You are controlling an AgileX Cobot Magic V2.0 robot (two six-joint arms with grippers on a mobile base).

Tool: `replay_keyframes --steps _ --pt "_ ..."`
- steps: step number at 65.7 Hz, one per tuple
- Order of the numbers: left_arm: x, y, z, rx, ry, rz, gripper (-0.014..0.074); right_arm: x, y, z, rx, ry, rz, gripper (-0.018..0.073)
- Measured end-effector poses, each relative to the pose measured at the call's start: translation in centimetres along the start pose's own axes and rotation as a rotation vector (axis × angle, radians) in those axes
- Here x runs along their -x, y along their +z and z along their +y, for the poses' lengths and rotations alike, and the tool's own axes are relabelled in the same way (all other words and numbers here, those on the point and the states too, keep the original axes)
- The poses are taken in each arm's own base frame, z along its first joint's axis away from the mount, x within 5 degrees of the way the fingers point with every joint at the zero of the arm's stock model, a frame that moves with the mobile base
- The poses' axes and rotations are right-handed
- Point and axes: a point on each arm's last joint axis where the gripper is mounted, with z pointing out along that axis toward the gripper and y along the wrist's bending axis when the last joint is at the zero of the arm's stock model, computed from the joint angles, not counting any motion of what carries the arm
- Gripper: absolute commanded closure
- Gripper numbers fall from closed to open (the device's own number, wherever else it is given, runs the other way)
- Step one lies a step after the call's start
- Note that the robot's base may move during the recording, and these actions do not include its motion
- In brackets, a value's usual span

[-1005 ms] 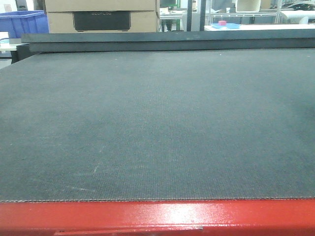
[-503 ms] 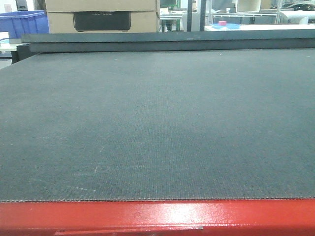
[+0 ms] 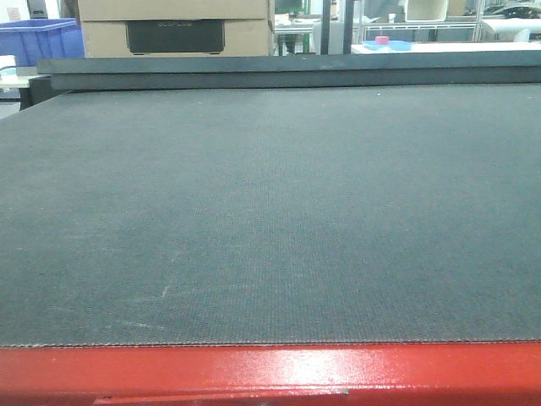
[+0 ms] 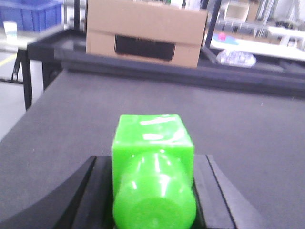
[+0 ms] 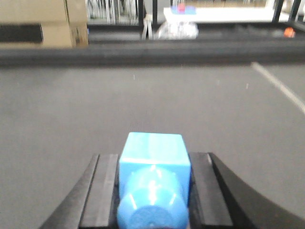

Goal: Grab block from conveyor and place in blue bin

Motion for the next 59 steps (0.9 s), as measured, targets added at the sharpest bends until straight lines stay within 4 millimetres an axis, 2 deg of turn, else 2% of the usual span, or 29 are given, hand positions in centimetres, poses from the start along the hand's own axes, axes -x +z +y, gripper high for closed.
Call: replay_keyframes --steps 9,16,59 --pt "0.4 -1.0 -0.1 -0.005 0.002 -0.048 0.0707 1.1 -1.5 0.0 -0.005 -0.003 -0.136 0.0721" --pt "0.5 -1.4 -0.1 -0.006 0.003 -0.067 0.0707 1.3 -2.2 0.1 -0.004 -0.004 -0.179 0.0721" --pt "0.6 -1.5 -0.1 -0.007 0.003 -0.071 0.0707 1.3 -2.3 0.1 -0.004 -0.004 -0.184 0.0721"
